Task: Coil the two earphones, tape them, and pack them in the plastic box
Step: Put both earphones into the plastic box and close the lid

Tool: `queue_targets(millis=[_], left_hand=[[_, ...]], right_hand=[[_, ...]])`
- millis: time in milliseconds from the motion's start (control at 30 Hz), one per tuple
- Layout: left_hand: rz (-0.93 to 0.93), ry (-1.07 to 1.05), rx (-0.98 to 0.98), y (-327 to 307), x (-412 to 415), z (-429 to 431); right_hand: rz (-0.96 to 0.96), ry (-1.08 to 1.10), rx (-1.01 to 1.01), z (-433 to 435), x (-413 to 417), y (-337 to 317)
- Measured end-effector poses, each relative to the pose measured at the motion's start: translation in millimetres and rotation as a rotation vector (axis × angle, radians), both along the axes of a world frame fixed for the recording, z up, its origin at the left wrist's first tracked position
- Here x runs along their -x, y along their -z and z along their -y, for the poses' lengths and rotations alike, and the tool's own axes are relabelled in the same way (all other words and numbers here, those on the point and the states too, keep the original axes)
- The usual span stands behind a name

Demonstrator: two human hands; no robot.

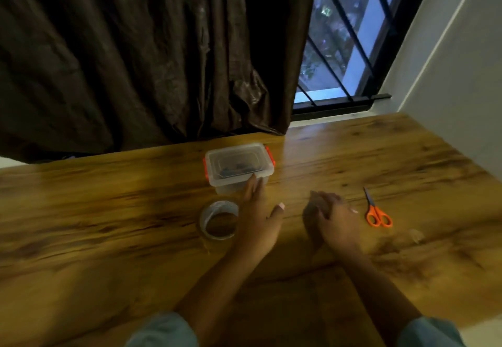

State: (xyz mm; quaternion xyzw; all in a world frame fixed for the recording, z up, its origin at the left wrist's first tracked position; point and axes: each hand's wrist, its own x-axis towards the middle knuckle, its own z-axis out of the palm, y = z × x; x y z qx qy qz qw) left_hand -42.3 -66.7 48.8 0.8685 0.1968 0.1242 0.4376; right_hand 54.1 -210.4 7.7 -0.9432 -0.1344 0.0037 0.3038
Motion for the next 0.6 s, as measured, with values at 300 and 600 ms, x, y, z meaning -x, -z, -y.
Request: queue_targets(millis=[300,600], left_hand=[[-0.277,0.198,0.542,30,-60,71],[-0.164,0.099,0.604,39,-48,68]], right_hand=[[-0.066,0.274,0.296,73,-15,14],[0.038,-0.104,0.108,19,27,14]])
